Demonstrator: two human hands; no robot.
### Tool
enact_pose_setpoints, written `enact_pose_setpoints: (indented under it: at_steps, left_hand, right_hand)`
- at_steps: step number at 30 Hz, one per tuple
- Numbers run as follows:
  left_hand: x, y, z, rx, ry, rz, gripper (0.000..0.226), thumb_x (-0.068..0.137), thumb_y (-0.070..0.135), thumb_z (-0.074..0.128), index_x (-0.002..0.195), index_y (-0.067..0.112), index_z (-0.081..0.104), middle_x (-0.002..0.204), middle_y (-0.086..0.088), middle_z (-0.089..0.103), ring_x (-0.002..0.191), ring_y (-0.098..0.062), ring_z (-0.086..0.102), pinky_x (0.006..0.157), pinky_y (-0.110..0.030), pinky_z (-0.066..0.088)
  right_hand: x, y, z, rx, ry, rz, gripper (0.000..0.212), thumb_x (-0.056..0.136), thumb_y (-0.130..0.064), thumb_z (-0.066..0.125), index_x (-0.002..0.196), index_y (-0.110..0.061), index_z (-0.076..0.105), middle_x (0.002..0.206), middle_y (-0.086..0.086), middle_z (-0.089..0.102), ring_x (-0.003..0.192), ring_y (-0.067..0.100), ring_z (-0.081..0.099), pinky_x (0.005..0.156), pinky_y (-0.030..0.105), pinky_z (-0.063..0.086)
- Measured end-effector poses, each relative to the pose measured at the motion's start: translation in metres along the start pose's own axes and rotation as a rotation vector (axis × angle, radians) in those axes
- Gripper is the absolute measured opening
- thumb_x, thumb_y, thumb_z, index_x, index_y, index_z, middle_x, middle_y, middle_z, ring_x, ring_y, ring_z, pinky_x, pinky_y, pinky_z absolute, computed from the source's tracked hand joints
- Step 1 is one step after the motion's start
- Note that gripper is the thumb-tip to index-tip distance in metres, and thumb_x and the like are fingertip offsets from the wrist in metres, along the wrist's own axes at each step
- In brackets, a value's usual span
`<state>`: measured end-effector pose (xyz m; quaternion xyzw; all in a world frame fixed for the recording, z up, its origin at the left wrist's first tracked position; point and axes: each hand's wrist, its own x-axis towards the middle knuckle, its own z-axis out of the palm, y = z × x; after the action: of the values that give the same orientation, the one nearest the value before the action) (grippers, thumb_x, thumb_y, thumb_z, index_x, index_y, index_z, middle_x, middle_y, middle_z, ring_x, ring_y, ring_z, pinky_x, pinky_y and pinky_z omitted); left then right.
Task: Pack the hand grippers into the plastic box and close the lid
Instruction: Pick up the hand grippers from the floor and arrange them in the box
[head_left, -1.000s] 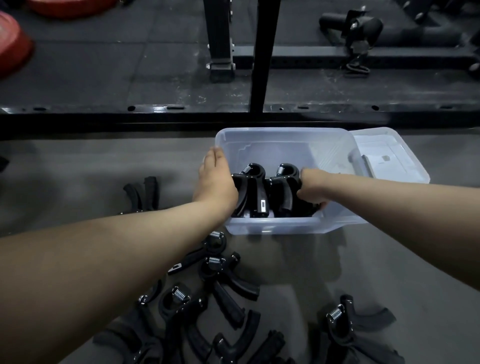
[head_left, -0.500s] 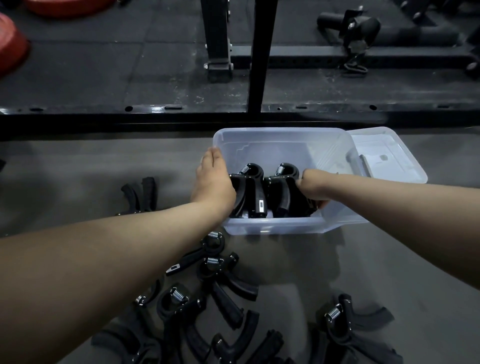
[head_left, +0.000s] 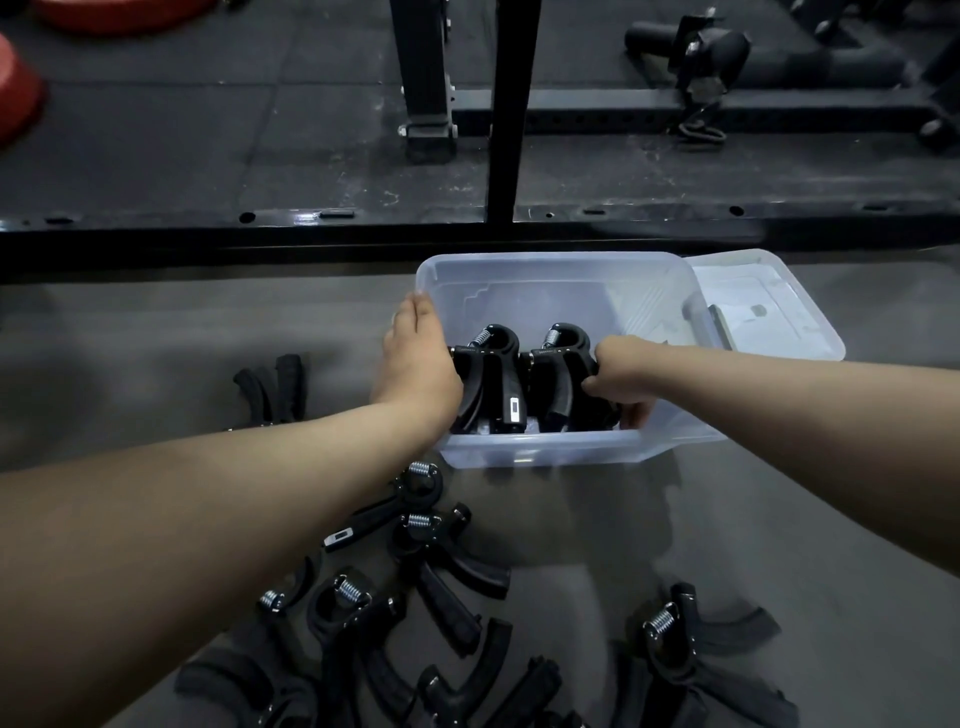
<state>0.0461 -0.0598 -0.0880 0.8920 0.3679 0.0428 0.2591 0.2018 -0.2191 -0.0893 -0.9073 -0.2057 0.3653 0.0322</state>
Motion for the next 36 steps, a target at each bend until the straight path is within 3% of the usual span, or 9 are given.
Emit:
enact_pose_setpoints:
  at_steps: [5, 8, 10, 13, 15, 18, 21, 30, 36]
  left_hand:
    - [0.0, 0.0, 0.001, 0.003, 0.004, -0.005, 0.082, 0.084, -0.007, 0.038, 0.155, 0.015, 0.002, 0.162, 0.001, 0.0, 0.145, -0.025, 0.012, 0.117, -0.033, 0.017]
    - [0.001, 0.0, 0.0, 0.005, 0.006, -0.002, 0.082, 0.085, -0.007, 0.038, 0.155, 0.014, 0.002, 0.162, 0.0, 0.0, 0.145, -0.025, 0.011, 0.117, -0.033, 0.016]
    - [0.001, 0.0, 0.001, 0.008, 0.006, -0.005, 0.081, 0.085, -0.006, 0.038, 0.155, 0.015, 0.002, 0.162, 0.0, 0.0, 0.145, -0.025, 0.01, 0.117, -0.033, 0.015]
    - [0.0, 0.0, 0.001, 0.016, 0.005, -0.008, 0.081, 0.086, -0.005, 0.038, 0.155, 0.015, 0.001, 0.162, 0.0, 0.0, 0.146, -0.025, 0.01, 0.117, -0.034, 0.016]
    - [0.0, 0.0, 0.001, 0.022, 0.006, -0.011, 0.08, 0.087, -0.005, 0.039, 0.155, 0.015, 0.001, 0.162, 0.001, -0.001, 0.146, -0.024, 0.01, 0.117, -0.034, 0.017]
    - [0.0, 0.0, 0.001, 0.03, 0.0, -0.012, 0.08, 0.087, -0.005, 0.038, 0.155, 0.016, 0.0, 0.162, 0.002, -0.001, 0.147, -0.024, 0.008, 0.117, -0.035, 0.017]
    - [-0.001, 0.001, 0.0, 0.028, -0.014, -0.004, 0.081, 0.087, -0.005, 0.038, 0.155, 0.014, 0.0, 0.162, 0.001, -0.001, 0.147, -0.025, 0.008, 0.118, -0.036, 0.015]
    - [-0.002, 0.002, -0.004, 0.057, -0.042, 0.005, 0.081, 0.086, -0.003, 0.047, 0.154, 0.011, 0.006, 0.161, -0.002, 0.004, 0.144, -0.03, 0.017, 0.117, -0.037, 0.02]
    - [-0.021, 0.005, 0.0, 0.098, -0.075, 0.009, 0.087, 0.084, -0.006, 0.048, 0.155, 0.009, 0.0, 0.162, -0.004, -0.001, 0.146, -0.031, 0.013, 0.118, -0.039, 0.019]
  right_hand:
    - [0.002, 0.0, 0.003, -0.03, 0.02, -0.002, 0.021, 0.094, -0.01, 0.041, 0.076, -0.001, 0.049, 0.068, 0.021, 0.065, 0.051, 0.035, 0.069, 0.052, 0.046, 0.06]
    - [-0.002, -0.002, 0.002, -0.05, 0.029, -0.001, 0.024, 0.095, -0.017, 0.044, 0.078, -0.003, 0.052, 0.073, 0.017, 0.068, 0.059, 0.035, 0.071, 0.059, 0.042, 0.061]
    - [-0.006, -0.002, 0.0, -0.096, 0.042, -0.005, 0.03, 0.099, -0.027, 0.043, 0.075, -0.01, 0.049, 0.079, 0.01, 0.065, 0.075, 0.036, 0.071, 0.07, 0.039, 0.06]
    - [-0.006, 0.003, 0.001, -0.101, 0.034, -0.016, 0.042, 0.1, -0.037, 0.034, 0.082, -0.004, 0.054, 0.079, 0.014, 0.068, 0.063, 0.033, 0.071, 0.061, 0.04, 0.061]
    - [-0.009, 0.006, 0.001, -0.218, 0.112, -0.062, 0.038, 0.099, -0.036, 0.034, 0.09, -0.005, 0.055, 0.09, 0.014, 0.067, 0.072, 0.03, 0.069, 0.063, 0.033, 0.055]
    - [-0.016, 0.014, 0.003, -0.347, 0.246, -0.176, 0.029, 0.098, -0.036, 0.037, 0.104, -0.012, 0.052, 0.112, 0.013, 0.057, 0.099, 0.034, 0.059, 0.074, 0.036, 0.038]
    - [-0.03, 0.022, 0.005, -0.289, 0.263, -0.243, 0.022, 0.097, -0.034, 0.038, 0.089, -0.017, 0.048, 0.105, 0.012, 0.062, 0.088, 0.031, 0.055, 0.071, 0.034, 0.037]
    - [-0.083, 0.055, 0.012, -0.168, 0.275, -0.293, 0.042, 0.102, -0.043, 0.029, 0.096, -0.011, 0.056, 0.092, 0.009, 0.06, 0.088, 0.03, 0.055, 0.075, 0.039, 0.044]
    - [-0.101, 0.068, 0.018, -0.188, 0.166, -0.338, 0.03, 0.101, -0.036, 0.033, 0.091, -0.015, 0.052, 0.085, 0.004, 0.057, 0.082, 0.027, 0.054, 0.067, 0.035, 0.038]
